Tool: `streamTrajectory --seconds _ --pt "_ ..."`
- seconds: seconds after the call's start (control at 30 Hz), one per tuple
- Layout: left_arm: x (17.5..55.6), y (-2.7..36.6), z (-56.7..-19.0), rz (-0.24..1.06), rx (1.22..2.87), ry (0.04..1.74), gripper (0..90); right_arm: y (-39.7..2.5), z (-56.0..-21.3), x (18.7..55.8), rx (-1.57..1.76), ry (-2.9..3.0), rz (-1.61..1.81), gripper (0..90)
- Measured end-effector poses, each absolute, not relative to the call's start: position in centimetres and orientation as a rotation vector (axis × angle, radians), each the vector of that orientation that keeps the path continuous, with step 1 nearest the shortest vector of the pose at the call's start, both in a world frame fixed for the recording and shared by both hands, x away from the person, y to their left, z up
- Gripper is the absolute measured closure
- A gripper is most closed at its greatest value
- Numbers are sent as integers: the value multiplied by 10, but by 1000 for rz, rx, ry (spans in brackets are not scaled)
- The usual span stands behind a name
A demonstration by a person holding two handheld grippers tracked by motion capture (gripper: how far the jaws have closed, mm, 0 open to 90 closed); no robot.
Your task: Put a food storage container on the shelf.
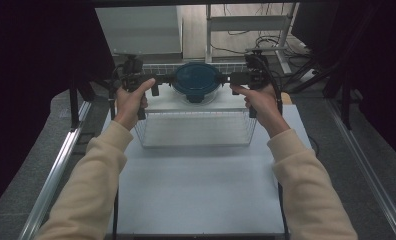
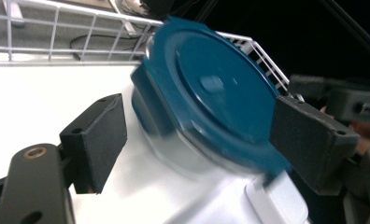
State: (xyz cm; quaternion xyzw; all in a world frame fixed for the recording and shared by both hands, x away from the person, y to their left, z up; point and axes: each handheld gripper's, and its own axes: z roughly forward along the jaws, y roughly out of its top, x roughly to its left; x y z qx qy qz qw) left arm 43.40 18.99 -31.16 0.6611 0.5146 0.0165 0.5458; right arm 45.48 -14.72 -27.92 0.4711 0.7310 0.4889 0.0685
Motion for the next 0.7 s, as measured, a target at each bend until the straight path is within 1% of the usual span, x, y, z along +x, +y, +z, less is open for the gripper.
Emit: streamTrajectory --seconds 0.17,0.3,0.5,0.7 --pt "403 196 -322 100 1631 1221 221 -161 -282 429 1295 2243 1445 164" --pt "366 198 -332 163 1673 1152 230 -173 -293 405 1239 2256 1446 181" --pt "321 189 -359 195 1738 1085 235 -184 -311 361 1161 2276 1527 201" --pt "293 183 -383 223 1801 1091 241 -200 -334 335 1148 2299 1499 208"
